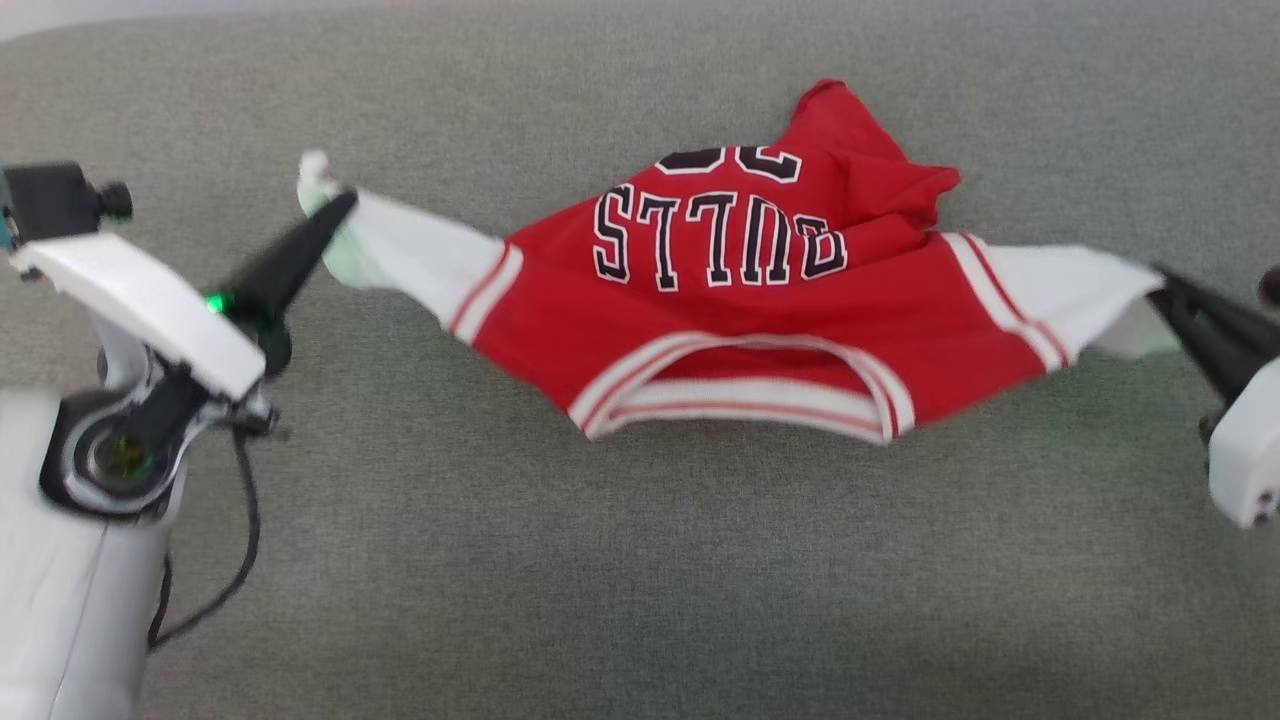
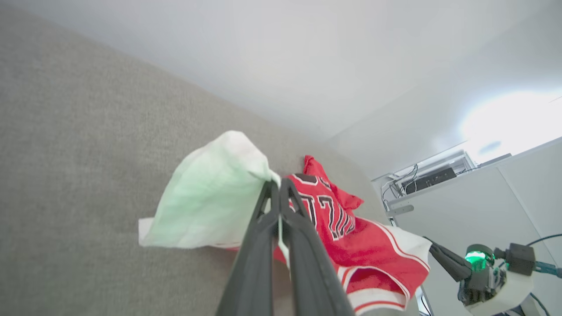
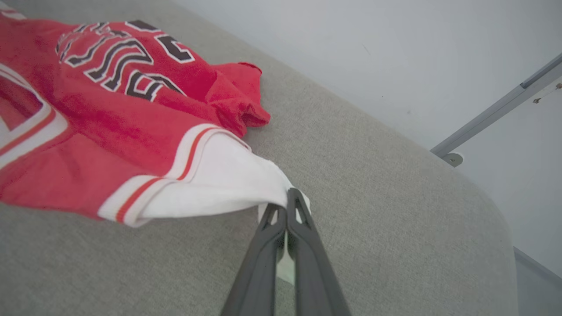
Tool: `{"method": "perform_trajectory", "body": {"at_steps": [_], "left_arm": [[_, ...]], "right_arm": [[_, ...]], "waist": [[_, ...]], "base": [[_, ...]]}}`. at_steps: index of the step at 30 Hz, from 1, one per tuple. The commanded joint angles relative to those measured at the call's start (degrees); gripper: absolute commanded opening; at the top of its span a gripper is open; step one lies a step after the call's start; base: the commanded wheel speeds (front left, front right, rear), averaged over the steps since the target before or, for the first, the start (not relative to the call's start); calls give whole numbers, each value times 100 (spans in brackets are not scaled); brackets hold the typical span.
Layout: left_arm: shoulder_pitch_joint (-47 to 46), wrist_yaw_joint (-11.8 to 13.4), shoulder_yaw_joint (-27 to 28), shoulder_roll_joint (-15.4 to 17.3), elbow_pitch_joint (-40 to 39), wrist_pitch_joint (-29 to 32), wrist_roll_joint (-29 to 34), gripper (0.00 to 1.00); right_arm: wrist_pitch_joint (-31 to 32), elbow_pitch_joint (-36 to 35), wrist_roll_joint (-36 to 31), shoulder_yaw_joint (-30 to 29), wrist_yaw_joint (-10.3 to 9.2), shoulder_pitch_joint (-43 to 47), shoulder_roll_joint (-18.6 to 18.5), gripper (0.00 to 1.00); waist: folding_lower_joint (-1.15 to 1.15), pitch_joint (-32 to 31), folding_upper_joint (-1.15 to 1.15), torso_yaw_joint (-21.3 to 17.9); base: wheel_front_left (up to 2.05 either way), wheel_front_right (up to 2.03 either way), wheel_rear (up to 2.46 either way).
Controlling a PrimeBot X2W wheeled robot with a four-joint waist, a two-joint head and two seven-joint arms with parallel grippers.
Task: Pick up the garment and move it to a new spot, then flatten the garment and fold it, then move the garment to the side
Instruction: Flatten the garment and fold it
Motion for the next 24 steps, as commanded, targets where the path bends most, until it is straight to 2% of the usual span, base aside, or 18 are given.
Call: {"method": "perform_trajectory", "body": {"at_steps": [1, 7, 12, 16, 17, 21, 24], "left_arm": [[-325, -26, 22, -105, 139, -262, 97, 0], [-1689, -26, -33, -551, 1137, -988, 498, 0], [-3327, 154, 49, -825, 2272, -1841, 1049, 0], [-4666, 239, 206, -1009, 3030, -2656, 1314, 0], [-4666, 239, 206, -1009, 3030, -2656, 1314, 0], [-5762, 153, 399, -1110, 3652, -3270, 1344, 0], [-6319, 80, 481, -1137, 3999, -3477, 1300, 0]], "right_arm": [[-10, -55, 182, -214, -12, -201, 192, 0], [-66, 510, 580, -619, -12, -1521, 729, 0], [-273, 1614, 697, -793, -11, -3314, 1257, 0], [-603, 2576, 439, -759, -11, -4780, 1562, 0], [-603, 2576, 439, -759, -11, -4780, 1562, 0], [-1071, 3418, 156, -708, -11, -5959, 1815, 0], [-1392, 3974, 0, -676, -11, -6605, 1942, 0]], "waist": [[0, 77, 0, -5], [0, 464, 0, -42], [0, 919, 0, -115], [0, 1154, 0, -163], [0, 1154, 0, -163], [0, 1182, 0, -206], [0, 1109, 0, -222]], "base": [[0, 0, 0], [0, 0, 0], [0, 0, 0], [0, 0, 0], [0, 0, 0], [0, 0, 0], [0, 0, 0]]}}
